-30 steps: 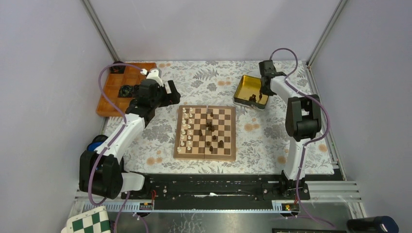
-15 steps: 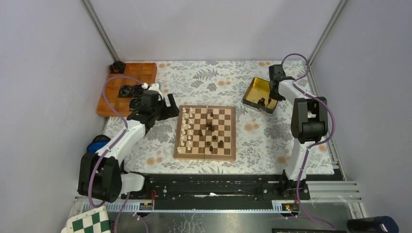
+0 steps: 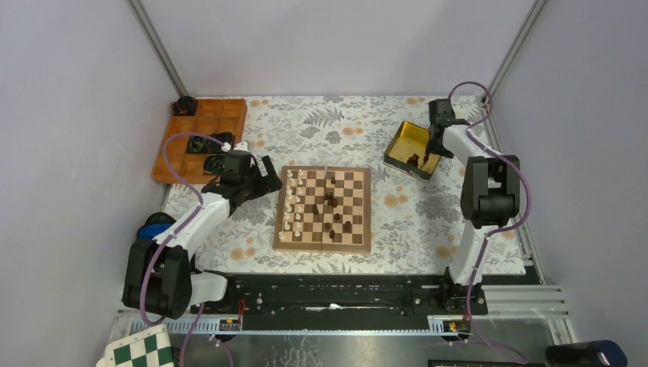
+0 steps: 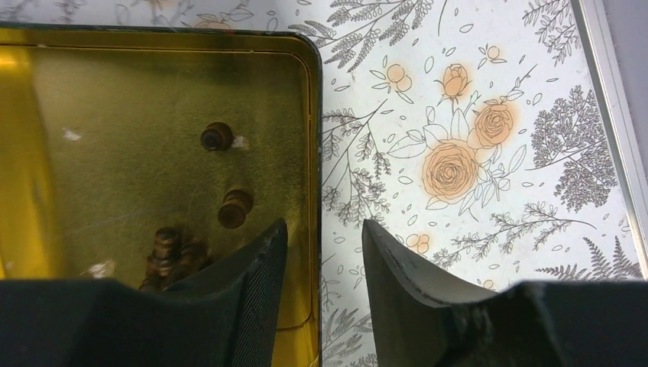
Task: Set up the chess pieces on the board
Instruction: Move the storage box to the center of the board, then adjust the chessboard at the center of the board.
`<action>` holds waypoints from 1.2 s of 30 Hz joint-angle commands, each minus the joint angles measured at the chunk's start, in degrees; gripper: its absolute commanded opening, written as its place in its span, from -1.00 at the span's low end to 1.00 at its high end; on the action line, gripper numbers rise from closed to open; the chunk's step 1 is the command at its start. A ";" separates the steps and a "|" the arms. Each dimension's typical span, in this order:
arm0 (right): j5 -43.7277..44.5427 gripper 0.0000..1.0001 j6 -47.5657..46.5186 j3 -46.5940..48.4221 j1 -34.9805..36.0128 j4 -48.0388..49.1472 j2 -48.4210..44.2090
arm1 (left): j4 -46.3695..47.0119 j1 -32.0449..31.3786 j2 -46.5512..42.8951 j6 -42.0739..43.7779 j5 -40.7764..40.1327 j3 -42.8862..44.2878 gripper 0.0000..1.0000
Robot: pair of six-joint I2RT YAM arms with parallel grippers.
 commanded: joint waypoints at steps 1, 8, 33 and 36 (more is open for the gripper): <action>-3.25 -0.03 -1.54 1.89 1.57 0.80 -8.25 | -1.10 -0.19 -0.94 -4.85 -0.63 -1.37 0.98; -4.35 -0.14 -3.55 -2.58 10.38 -0.55 -15.88 | 1.15 0.58 -1.42 -13.58 1.96 -4.69 0.96; -16.76 -1.00 4.84 -29.55 28.05 7.05 -22.58 | 12.12 3.68 -0.07 -27.52 6.52 -15.46 -0.33; -18.01 -1.00 5.05 -30.22 28.18 8.66 -21.59 | 13.58 3.68 0.75 -28.70 6.81 -16.29 -0.47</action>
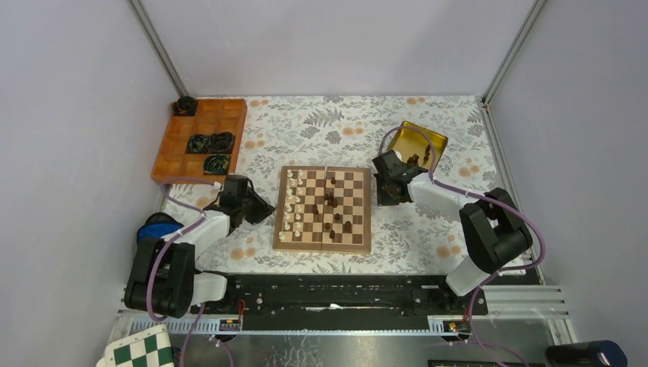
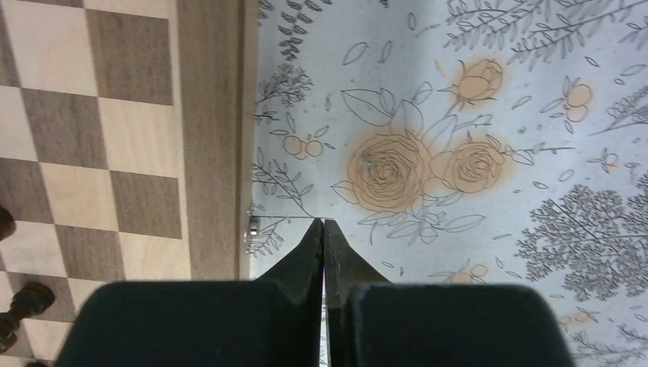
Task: Set up the chess pieces on the board
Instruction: Adjust the chessboard at the center of the board.
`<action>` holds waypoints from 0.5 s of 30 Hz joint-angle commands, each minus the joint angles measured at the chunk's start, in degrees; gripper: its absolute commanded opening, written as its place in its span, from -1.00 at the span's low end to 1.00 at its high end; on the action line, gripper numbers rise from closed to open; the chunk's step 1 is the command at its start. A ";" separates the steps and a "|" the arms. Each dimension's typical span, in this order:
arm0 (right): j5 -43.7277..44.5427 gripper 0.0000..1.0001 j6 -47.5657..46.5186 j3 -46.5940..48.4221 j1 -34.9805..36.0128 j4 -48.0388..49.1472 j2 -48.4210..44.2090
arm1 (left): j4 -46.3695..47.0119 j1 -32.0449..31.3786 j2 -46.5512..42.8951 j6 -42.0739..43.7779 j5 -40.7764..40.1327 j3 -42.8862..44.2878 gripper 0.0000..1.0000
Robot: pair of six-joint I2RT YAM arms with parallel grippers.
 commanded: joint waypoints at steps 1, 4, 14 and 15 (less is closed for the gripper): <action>-2.46 -1.00 1.56 -0.68 0.68 4.82 -0.07 | 5.48 0.38 1.27 -2.81 1.25 -1.33 -0.50; -3.39 -1.00 1.66 -0.70 0.77 6.47 1.31 | 5.58 0.36 2.39 -3.32 1.79 -1.53 -0.63; -6.37 -1.00 1.47 2.08 0.90 8.59 6.44 | 9.80 0.40 6.16 -4.32 3.89 -1.16 -0.78; -6.72 -1.00 1.47 2.41 0.92 8.77 6.87 | 10.19 0.40 6.61 -4.51 4.25 -1.04 -0.78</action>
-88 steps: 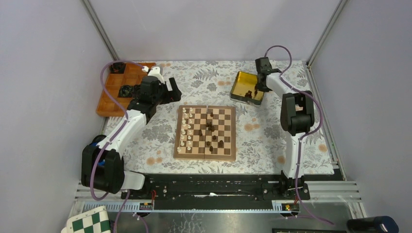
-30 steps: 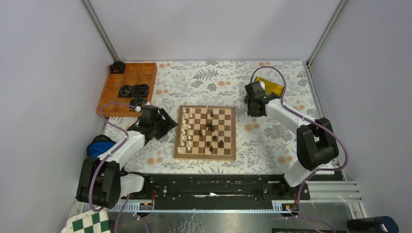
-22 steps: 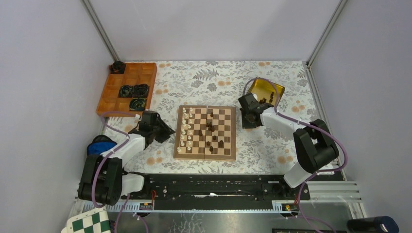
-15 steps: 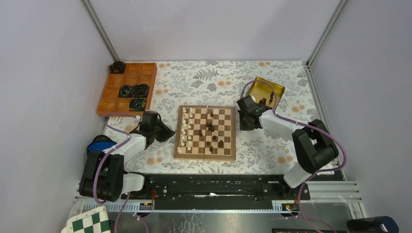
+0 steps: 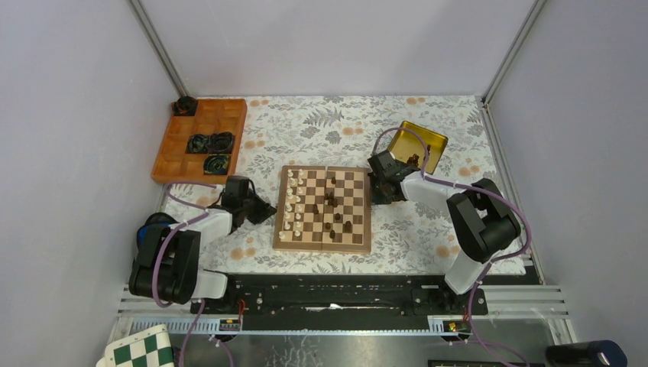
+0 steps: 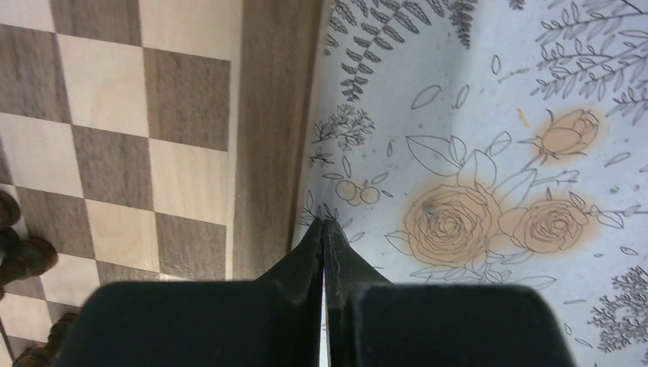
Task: Set up the chess pieces on the board
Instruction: Adjust the chessboard at the center of the board.
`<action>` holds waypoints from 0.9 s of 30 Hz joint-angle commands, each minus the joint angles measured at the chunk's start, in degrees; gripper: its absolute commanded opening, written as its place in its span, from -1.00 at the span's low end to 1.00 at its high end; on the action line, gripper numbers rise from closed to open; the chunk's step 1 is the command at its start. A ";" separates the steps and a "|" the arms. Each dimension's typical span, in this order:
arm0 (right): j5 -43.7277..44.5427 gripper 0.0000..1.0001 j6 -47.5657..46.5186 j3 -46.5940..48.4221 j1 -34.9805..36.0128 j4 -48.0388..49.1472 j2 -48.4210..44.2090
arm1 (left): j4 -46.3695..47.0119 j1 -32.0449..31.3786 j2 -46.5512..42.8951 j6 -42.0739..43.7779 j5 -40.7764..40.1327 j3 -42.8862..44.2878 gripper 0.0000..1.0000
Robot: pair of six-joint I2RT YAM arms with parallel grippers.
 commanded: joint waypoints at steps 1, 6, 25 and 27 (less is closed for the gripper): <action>-2.24 -1.00 0.53 2.71 0.51 1.64 2.28 | 4.49 0.36 2.25 -1.20 2.27 0.44 -0.79; -2.72 -1.00 0.62 4.52 0.63 1.64 3.67 | 5.87 0.28 3.72 -1.42 3.39 1.55 -0.80; -2.89 -1.00 0.01 15.60 1.21 -1.04 10.83 | 4.79 0.36 5.78 0.15 3.73 5.33 -0.85; -2.39 -1.00 -0.07 16.03 1.32 -1.29 11.08 | 4.08 0.51 5.78 0.56 3.49 5.86 -0.85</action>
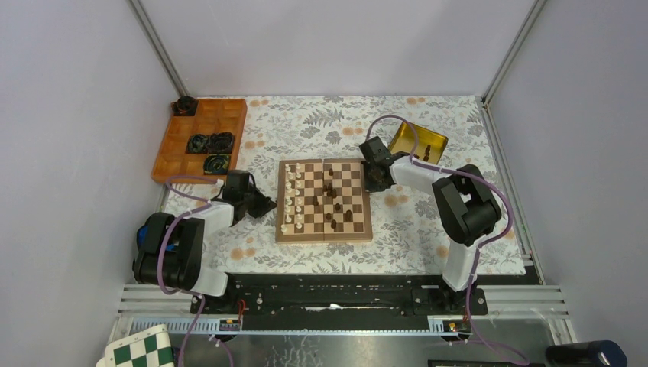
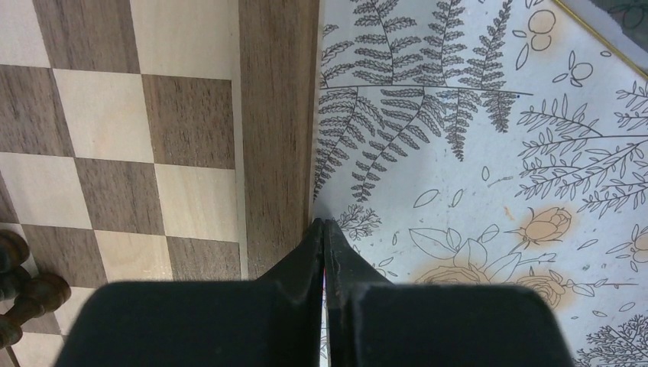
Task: Set up the chess pieces on the board
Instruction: Adjust the chessboard at the center of the board, then move the chess piece to the chessboard.
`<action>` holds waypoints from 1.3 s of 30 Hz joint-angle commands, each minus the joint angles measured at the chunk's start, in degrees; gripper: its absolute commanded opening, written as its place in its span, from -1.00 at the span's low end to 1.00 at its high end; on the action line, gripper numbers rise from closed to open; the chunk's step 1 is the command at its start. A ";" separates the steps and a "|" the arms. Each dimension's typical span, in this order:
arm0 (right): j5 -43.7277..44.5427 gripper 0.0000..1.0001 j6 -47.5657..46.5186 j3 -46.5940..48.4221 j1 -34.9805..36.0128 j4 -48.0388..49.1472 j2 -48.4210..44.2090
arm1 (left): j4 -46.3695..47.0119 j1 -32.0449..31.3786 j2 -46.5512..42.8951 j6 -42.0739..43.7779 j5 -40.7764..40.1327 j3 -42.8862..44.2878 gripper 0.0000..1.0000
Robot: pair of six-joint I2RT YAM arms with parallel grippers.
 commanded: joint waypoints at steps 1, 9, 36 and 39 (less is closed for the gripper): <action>-3.83 -1.00 0.68 3.32 1.70 2.73 1.30 | 1.24 -0.35 0.56 1.04 2.43 2.70 -0.85; 5.16 -0.73 -2.01 4.09 1.71 -1.05 -2.19 | -6.42 1.53 -3.36 3.63 -1.08 5.22 -0.39; -9.05 -0.19 -8.59 24.40 3.20 -3.02 3.57 | -11.45 2.14 -18.13 12.15 -6.75 10.63 0.85; -10.49 -0.16 -9.05 26.19 3.65 -3.37 5.30 | -11.02 2.14 -18.62 12.33 -6.13 10.61 0.89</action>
